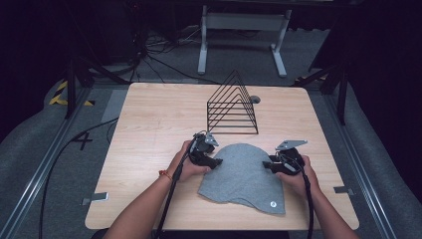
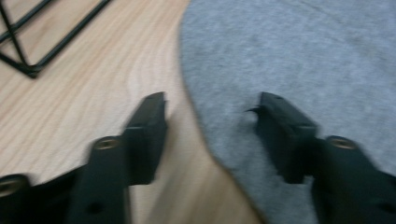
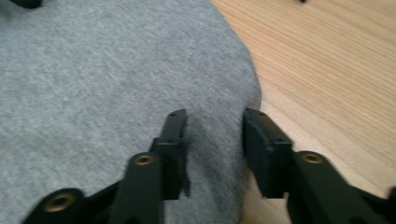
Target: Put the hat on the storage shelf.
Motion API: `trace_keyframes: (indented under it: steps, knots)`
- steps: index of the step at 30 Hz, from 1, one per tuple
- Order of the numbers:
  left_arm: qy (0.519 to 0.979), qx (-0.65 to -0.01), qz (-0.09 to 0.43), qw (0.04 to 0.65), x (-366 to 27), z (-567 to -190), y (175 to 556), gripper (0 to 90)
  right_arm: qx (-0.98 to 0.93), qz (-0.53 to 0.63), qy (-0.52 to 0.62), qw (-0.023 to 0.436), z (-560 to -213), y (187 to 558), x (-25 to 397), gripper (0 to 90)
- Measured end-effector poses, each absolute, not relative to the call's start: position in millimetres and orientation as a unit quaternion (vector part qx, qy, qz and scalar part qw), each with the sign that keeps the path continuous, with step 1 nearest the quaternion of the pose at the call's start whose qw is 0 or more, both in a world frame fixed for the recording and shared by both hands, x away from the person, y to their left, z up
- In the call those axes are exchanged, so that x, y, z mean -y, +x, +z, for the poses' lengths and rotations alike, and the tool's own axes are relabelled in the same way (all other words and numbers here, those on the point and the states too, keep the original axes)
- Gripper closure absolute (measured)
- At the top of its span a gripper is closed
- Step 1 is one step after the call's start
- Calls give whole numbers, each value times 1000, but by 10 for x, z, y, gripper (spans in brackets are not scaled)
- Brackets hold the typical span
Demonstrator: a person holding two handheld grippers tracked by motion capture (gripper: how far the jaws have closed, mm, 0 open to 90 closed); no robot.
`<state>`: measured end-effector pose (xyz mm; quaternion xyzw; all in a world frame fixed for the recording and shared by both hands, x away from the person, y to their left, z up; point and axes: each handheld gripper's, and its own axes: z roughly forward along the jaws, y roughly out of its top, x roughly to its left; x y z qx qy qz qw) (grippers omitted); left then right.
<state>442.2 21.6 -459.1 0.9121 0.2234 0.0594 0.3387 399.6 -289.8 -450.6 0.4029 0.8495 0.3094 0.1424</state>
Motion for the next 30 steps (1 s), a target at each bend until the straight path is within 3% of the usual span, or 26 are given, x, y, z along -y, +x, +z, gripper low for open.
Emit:
trace_keyframes:
  steps: [4, 8, 14, 30]
  knots:
    - [917, -220, 45, 330, -196, -4562, 4402, 643, -851, 313, 402, 131, -4503, 3993, 2885, 781]
    - [907, -229, 25, 352, -215, -4588, 4414, 849, -849, 328, 397, 119, -4518, 3989, 2902, 845]
    - [896, -224, 39, 380, -254, -4485, 4377, 870, -842, 354, 389, 122, -4430, 3950, 2938, 849]
    - [874, -169, 100, 444, -290, -3544, 4240, 875, -816, 433, 330, 193, -3522, 3787, 2991, 850]
